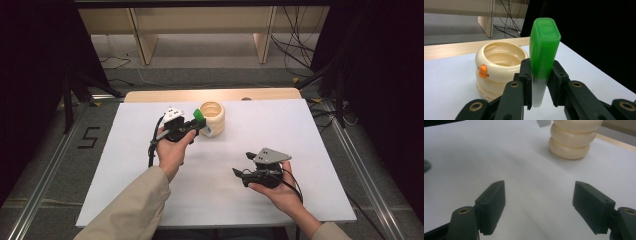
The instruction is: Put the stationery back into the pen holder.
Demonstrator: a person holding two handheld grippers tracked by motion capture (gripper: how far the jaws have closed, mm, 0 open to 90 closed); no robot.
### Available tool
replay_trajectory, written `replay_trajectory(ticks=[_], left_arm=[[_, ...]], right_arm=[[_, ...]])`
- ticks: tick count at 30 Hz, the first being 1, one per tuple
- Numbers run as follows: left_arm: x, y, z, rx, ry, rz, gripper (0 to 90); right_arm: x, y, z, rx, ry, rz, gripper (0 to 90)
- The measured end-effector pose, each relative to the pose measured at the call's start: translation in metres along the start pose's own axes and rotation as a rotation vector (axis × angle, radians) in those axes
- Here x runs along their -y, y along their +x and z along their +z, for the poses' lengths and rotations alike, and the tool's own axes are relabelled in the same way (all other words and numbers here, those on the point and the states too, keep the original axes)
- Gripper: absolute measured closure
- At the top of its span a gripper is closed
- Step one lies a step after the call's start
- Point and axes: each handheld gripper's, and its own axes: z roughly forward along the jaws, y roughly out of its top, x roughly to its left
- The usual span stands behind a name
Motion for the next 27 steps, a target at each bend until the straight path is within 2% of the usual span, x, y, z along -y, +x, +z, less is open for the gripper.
replay_trajectory(ticks=[15,27], left_arm=[[-0.002,0.0033,0.0018,-0.012,0.001,-0.004,74.9],[-0.0033,0.0084,0.0057,-0.03,0.005,0.01,74.9]], right_arm=[[0.0027,-0.0027,-0.0031,-0.003,0.008,0.022,25.3],[0.0076,-0.0075,-0.0084,-0.003,0.012,0.035,24.4]])
